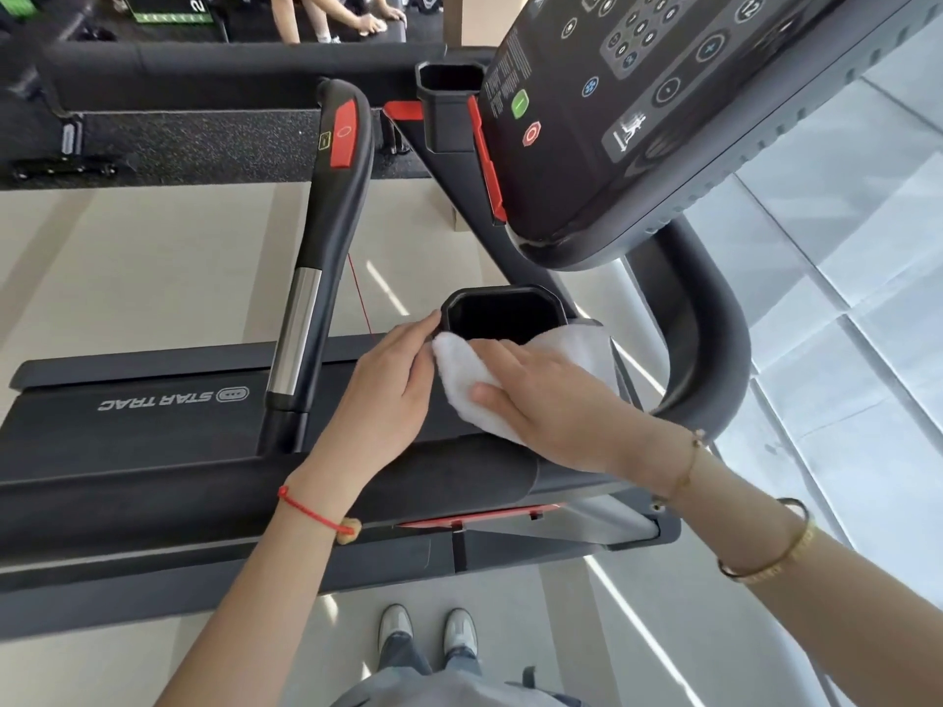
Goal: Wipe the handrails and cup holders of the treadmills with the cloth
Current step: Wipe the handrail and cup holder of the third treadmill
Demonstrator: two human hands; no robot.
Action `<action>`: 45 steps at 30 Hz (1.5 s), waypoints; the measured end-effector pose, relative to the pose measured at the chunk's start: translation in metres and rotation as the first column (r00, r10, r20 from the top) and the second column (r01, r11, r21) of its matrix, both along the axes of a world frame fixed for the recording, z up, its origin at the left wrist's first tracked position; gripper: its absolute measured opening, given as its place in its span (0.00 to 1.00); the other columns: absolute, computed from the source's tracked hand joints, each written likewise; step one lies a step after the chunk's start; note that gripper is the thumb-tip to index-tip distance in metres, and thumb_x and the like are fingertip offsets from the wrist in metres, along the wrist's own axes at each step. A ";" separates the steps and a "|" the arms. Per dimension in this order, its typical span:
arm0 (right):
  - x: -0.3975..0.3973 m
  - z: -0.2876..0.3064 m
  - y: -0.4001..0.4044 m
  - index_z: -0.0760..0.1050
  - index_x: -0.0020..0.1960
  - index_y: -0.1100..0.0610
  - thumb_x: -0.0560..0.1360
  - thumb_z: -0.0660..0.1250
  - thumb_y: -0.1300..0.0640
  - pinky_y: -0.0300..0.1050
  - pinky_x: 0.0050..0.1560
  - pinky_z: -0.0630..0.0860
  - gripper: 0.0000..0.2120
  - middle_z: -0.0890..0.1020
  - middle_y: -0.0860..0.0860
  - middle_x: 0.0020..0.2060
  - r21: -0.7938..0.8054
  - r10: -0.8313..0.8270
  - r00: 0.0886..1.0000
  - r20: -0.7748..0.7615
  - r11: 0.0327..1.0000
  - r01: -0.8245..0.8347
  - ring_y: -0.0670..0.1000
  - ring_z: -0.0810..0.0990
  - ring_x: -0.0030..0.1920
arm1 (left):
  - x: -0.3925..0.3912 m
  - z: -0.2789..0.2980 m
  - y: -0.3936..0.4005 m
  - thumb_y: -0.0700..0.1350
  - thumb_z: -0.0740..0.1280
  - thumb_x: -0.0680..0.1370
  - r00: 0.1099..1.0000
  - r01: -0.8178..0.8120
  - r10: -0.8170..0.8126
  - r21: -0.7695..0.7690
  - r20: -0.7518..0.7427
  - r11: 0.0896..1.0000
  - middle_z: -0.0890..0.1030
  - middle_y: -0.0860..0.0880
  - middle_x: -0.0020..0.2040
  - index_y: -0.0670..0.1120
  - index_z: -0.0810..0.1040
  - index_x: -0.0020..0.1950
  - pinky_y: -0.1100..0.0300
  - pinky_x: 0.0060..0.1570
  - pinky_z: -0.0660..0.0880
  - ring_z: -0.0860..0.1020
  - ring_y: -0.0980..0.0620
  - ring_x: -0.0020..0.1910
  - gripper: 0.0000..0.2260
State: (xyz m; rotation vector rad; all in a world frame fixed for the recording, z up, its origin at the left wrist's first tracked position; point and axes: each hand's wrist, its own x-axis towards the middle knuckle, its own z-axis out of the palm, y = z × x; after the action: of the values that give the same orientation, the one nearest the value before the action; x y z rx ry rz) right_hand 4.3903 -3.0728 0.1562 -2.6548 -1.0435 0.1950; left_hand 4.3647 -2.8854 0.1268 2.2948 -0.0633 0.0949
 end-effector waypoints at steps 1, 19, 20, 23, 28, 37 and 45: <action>0.000 -0.003 0.009 0.64 0.68 0.61 0.83 0.52 0.49 0.45 0.44 0.62 0.19 0.76 0.54 0.52 -0.019 -0.038 0.999 0.012 0.999 0.038 0.57 0.76 0.49 | 0.000 -0.001 0.000 0.44 0.52 0.85 1.000 -0.006 0.006 -0.009 0.003 1.000 0.71 0.52 0.71 0.48 0.66 0.76 0.81 0.61 0.59 0.68 0.62 0.66 0.19; -0.002 0.003 -0.027 0.69 0.64 0.58 0.81 0.59 0.50 0.44 0.45 0.65 0.15 0.78 0.51 0.46 0.074 0.074 0.996 0.049 0.994 -0.078 0.57 0.75 0.45 | -0.008 0.000 -0.004 0.50 0.56 0.83 1.000 0.000 0.000 0.046 0.005 0.999 0.70 0.55 0.71 0.52 0.61 0.77 0.56 0.69 0.67 0.69 0.56 0.69 0.22; -0.003 0.005 -0.035 0.69 0.66 0.56 0.81 0.60 0.51 0.44 0.48 0.67 0.16 0.79 0.52 0.50 0.098 0.084 0.996 0.033 0.991 -0.087 0.56 0.75 0.48 | -0.009 0.001 -0.004 0.51 0.56 0.82 1.000 -0.001 0.000 0.050 0.008 0.999 0.70 0.55 0.71 0.52 0.61 0.78 0.56 0.69 0.68 0.69 0.55 0.69 0.23; 0.001 0.015 -0.048 0.68 0.69 0.55 0.81 0.61 0.54 0.46 0.55 0.69 0.17 0.78 0.51 0.56 0.176 0.073 0.996 0.045 0.981 -0.080 0.55 0.74 0.54 | -0.010 0.001 -0.006 0.53 0.57 0.82 1.000 -0.005 0.003 0.069 0.019 0.998 0.69 0.55 0.71 0.52 0.59 0.78 0.58 0.69 0.66 0.67 0.56 0.70 0.24; 0.042 0.019 -0.016 0.65 0.72 0.59 0.81 0.61 0.56 0.53 0.61 0.68 0.20 0.75 0.55 0.63 0.219 -0.039 0.983 0.179 0.976 -0.001 0.59 0.73 0.60 | -0.011 0.000 -0.012 0.56 0.57 0.82 0.999 -0.018 0.014 0.128 0.030 0.992 0.68 0.55 0.72 0.53 0.56 0.79 0.56 0.65 0.69 0.66 0.55 0.71 0.26; 0.076 -0.011 -0.015 0.61 0.74 0.53 0.81 0.60 0.53 0.50 0.63 0.67 0.23 0.71 0.52 0.65 0.047 -0.078 0.991 0.108 0.996 0.074 0.56 0.70 0.63 | -0.012 -0.004 -0.010 0.58 0.56 0.81 0.999 -0.039 0.035 0.136 0.030 0.990 0.72 0.55 0.67 0.53 0.59 0.78 0.65 0.57 0.65 0.69 0.57 0.64 0.26; 0.085 -0.008 0.018 0.63 0.73 0.52 0.81 0.59 0.54 0.48 0.62 0.65 0.20 0.73 0.50 0.63 -0.052 0.035 0.984 0.174 0.998 -0.026 0.54 0.71 0.62 | -0.011 -0.004 -0.011 0.58 0.56 0.81 0.999 -0.031 0.028 0.145 0.020 0.989 0.72 0.52 0.68 0.49 0.59 0.78 0.60 0.60 0.70 0.71 0.53 0.65 0.27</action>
State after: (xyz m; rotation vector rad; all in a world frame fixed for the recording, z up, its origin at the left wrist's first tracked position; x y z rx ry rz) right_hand 4.4756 -3.0548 0.1483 -2.7419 -1.1468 -0.0067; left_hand 4.3534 -2.8965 0.1233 2.4407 -0.0464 0.1296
